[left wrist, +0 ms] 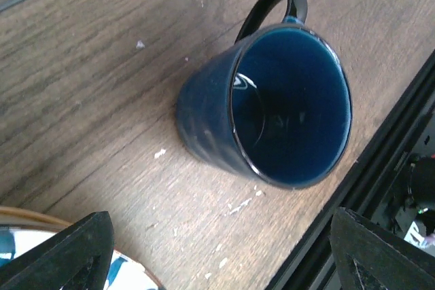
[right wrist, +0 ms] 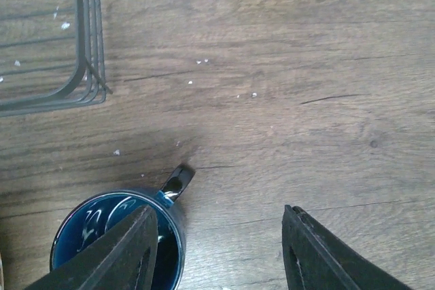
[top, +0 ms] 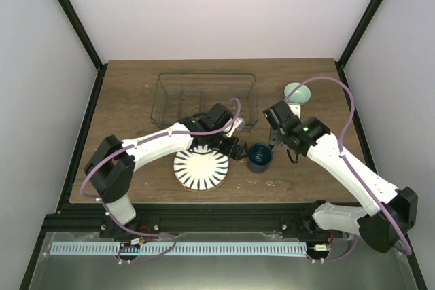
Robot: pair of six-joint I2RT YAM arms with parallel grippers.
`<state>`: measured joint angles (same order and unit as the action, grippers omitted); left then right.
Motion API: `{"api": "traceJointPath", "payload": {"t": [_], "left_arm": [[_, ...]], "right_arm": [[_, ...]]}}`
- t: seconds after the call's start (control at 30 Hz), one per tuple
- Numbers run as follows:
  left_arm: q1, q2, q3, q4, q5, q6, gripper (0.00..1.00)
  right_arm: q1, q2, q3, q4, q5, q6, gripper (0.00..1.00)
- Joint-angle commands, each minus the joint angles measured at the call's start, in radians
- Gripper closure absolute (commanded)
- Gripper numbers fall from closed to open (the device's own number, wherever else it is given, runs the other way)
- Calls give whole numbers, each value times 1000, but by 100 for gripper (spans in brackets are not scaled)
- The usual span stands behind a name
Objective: Load the mixed dishes into the dish rack
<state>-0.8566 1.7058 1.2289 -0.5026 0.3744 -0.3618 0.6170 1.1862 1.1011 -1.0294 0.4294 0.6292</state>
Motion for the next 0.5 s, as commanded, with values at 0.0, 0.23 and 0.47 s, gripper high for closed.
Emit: {"api": "traceJointPath", "payload": {"t": [0.0,0.23,0.47], "left_arm": [[-18,51,70,-28,-45,-26,12],[-38,132,143,-61,-122,-79,12],[-86,204,240,-136,-239,-126,12]], "right_arm": [[6,-70,30,-23,121,50,48],[6,-172,2,6,190,58,48],[6,-204,-21,30,199,33,47]]}}
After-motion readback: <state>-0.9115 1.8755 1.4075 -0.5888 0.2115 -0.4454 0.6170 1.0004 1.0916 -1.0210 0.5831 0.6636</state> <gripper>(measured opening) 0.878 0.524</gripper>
